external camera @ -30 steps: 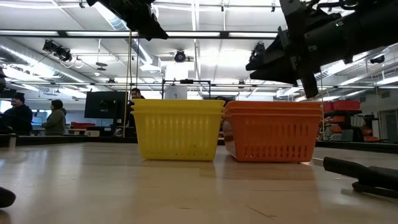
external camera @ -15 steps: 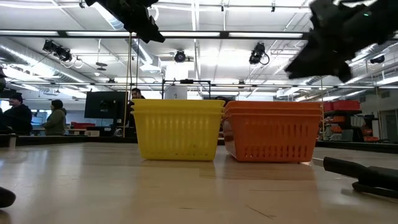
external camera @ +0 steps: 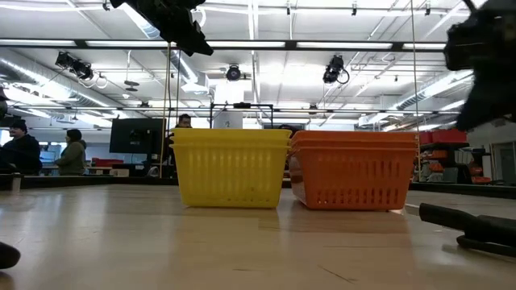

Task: Pick & Place USB Port
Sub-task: Put the green patterned charger cable into the orange bin

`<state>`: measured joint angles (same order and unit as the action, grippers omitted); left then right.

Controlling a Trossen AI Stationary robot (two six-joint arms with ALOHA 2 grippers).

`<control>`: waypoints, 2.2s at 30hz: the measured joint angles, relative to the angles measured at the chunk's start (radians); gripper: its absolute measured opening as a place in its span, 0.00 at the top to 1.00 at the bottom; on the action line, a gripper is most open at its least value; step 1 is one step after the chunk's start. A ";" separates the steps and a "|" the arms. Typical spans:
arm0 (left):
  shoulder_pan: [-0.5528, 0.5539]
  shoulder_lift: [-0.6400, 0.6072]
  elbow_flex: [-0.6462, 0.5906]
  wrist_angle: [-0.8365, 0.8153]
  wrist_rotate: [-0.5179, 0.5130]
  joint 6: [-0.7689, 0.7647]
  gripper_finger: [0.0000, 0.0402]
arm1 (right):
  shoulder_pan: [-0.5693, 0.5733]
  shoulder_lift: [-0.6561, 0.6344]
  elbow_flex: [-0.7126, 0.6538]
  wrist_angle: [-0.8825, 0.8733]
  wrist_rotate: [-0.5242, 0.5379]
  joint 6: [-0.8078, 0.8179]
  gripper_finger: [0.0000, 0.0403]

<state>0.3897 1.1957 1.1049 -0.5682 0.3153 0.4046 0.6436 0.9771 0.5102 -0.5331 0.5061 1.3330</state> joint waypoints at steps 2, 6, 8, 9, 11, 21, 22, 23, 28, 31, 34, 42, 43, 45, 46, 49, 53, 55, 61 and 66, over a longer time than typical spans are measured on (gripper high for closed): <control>0.000 0.000 0.000 0.000 0.000 -0.001 0.92 | 0.040 0.000 0.000 -0.008 -0.033 0.040 0.96; -0.001 0.000 0.000 0.000 0.000 -0.006 0.92 | 0.105 0.000 0.000 -0.070 -0.133 0.162 0.97; -0.001 0.000 0.000 0.002 0.000 -0.007 0.92 | 0.129 0.000 0.000 -0.120 -0.206 0.232 0.97; -0.001 0.000 0.000 0.002 0.000 -0.008 0.92 | 0.141 0.000 0.000 -0.151 -0.248 0.271 0.97; -0.001 0.000 0.000 0.002 0.000 -0.008 0.92 | 0.164 0.000 0.000 -0.195 -0.338 0.341 0.97; -0.001 0.000 0.000 0.035 0.001 -0.008 0.92 | 0.196 0.000 0.000 -0.269 -0.486 0.453 0.94; -0.001 0.000 0.000 0.035 0.001 -0.008 0.92 | 0.196 0.000 0.000 -0.299 -0.523 0.468 0.92; -0.001 0.000 0.000 0.035 0.001 -0.008 0.92 | 0.196 0.000 0.000 -0.324 -0.553 0.480 0.91; -0.001 0.000 0.000 0.034 0.001 -0.003 0.92 | 0.196 0.000 0.000 -0.343 -0.576 0.508 0.80; -0.001 0.000 0.000 0.033 0.001 -0.001 0.92 | 0.196 0.009 0.000 -0.343 -0.575 0.514 0.74; -0.001 0.000 0.000 0.033 0.001 0.000 0.92 | 0.196 0.037 0.000 -0.352 -0.588 0.521 0.69; -0.001 0.000 0.000 0.032 0.001 0.011 0.92 | 0.196 0.131 -0.039 -0.305 -0.644 0.517 0.64; -0.001 0.000 0.000 0.032 0.000 0.011 0.92 | 0.196 0.136 -0.050 -0.277 -0.644 0.518 0.64; -0.001 0.000 0.000 0.030 0.000 0.011 0.92 | 0.196 0.144 -0.074 -0.231 -0.659 0.517 0.64; -0.001 0.000 0.000 0.030 0.000 0.011 0.92 | 0.196 0.148 -0.087 -0.209 -0.671 0.519 0.64; -0.001 0.000 0.000 0.030 0.000 0.011 0.92 | 0.195 0.159 -0.116 -0.180 -0.691 0.525 0.64; -0.001 0.000 0.000 0.031 0.000 0.011 0.92 | 0.195 0.161 -0.117 -0.193 -0.671 0.520 0.68; -0.001 0.001 0.000 0.031 0.000 0.011 0.92 | 0.195 0.161 -0.118 -0.190 -0.677 0.496 0.77; -0.001 0.003 0.000 0.033 0.000 0.011 0.92 | 0.193 0.161 -0.123 -0.185 -0.753 0.464 0.97; -0.001 0.003 0.000 0.033 0.000 0.026 0.92 | 0.167 0.139 -0.096 -0.224 -0.723 0.451 0.99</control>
<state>0.3885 1.1984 1.1049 -0.5350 0.3157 0.4305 0.8103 1.1164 0.4141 -0.7573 -0.2172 1.7836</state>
